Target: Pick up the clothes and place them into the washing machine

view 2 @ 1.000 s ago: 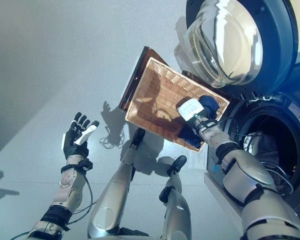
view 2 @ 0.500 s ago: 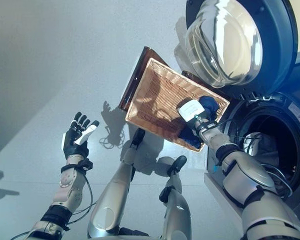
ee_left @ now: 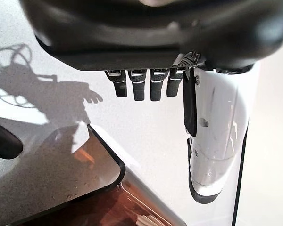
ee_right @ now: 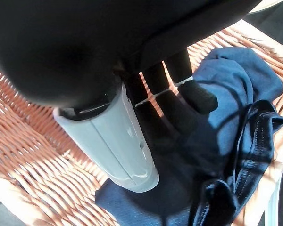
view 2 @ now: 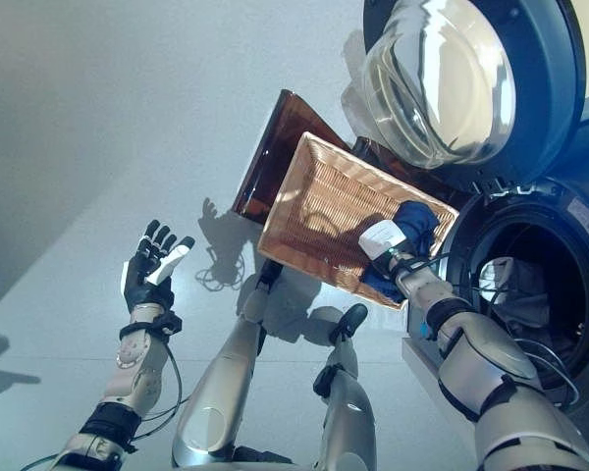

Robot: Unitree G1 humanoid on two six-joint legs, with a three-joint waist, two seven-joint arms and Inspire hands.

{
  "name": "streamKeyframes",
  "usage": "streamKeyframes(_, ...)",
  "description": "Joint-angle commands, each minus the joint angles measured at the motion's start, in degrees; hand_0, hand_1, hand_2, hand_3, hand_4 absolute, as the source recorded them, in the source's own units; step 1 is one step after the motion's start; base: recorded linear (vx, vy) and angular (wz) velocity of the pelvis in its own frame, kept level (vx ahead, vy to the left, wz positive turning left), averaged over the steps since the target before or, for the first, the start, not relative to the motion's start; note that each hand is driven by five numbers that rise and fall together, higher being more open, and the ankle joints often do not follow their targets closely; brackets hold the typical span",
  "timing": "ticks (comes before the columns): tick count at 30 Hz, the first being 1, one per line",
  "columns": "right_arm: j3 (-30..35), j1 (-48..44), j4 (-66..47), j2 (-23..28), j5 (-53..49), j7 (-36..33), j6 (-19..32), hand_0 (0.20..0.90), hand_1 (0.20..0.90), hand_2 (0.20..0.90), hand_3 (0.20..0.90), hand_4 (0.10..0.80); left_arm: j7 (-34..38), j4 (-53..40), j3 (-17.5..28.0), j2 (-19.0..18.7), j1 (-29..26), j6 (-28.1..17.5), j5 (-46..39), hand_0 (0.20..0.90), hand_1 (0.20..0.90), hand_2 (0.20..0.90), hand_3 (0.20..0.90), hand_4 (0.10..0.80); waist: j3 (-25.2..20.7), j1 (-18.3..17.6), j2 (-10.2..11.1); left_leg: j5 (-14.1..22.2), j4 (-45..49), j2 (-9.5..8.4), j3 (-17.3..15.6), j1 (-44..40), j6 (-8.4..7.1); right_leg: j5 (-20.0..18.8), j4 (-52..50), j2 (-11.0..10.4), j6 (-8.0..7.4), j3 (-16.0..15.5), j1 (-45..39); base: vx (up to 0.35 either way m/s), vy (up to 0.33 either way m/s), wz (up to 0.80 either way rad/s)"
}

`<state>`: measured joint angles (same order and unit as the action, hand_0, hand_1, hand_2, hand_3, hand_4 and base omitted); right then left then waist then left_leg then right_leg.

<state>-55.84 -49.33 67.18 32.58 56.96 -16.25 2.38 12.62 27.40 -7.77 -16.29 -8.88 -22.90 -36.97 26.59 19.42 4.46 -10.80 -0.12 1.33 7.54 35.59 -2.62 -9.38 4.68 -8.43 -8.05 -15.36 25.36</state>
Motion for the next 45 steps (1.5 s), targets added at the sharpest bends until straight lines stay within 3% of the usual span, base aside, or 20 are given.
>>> streamKeyframes(1,-1.9,-4.7,0.0,4.7,1.4,-2.2,-1.9,0.200,0.200,0.200,0.200,0.300,0.9,-3.8,2.2,-1.3,1.6,-4.6,-0.4,0.900,0.900,0.900,0.900,0.800,0.5,0.3,-1.4,-0.6,-4.9,-3.90,0.9,-0.6,-2.33,3.0,-2.0,1.9,0.23,0.1,-6.0,0.000,0.000,0.00)
streamKeyframes(12,-1.3,-5.1,0.2,4.3,2.0,-3.0,-2.9,0.200,0.200,0.200,0.200,0.300,1.3,-3.6,1.7,-1.2,1.6,-4.6,0.0,0.900,0.900,0.900,0.900,0.800,0.1,0.3,-1.2,-0.4,-4.9,-3.68,0.8,-1.0,-2.26,2.9,-2.0,1.9,0.22,0.0,-6.3,0.000,0.000,0.00)
streamKeyframes(13,-0.6,-5.0,0.5,4.1,1.3,-3.0,-3.0,0.455,0.455,0.455,0.455,0.482,1.4,-3.6,1.7,-1.2,1.5,-4.6,0.0,0.900,0.900,0.900,0.900,0.800,0.0,0.3,-1.2,-0.4,-4.9,-3.76,0.8,-1.1,-2.21,2.9,-2.0,1.9,0.21,0.0,-6.4,0.000,0.000,0.00)
streamKeyframes(14,-0.3,-4.8,0.7,4.0,0.8,-3.0,-3.0,0.900,0.900,0.900,0.900,0.800,1.6,-3.5,1.7,-1.3,1.4,-4.6,0.1,0.900,0.900,0.900,0.900,0.800,0.0,0.4,-1.2,-0.4,-4.9,-3.75,0.9,-1.1,-2.17,2.9,-2.0,1.9,0.21,0.0,-6.3,0.000,0.000,0.00)
streamKeyframes(45,1.1,0.7,3.6,4.7,1.0,-0.5,-2.8,0.900,0.900,0.900,0.900,0.800,0.5,-5.2,1.7,-1.8,1.7,-4.6,1.0,0.900,0.900,0.900,0.900,0.800,1.2,0.1,-2.7,-1.0,-4.9,-3.86,0.7,-0.7,-2.37,3.3,-2.2,2.1,0.43,0.7,-5.8,-0.001,-0.002,0.00)
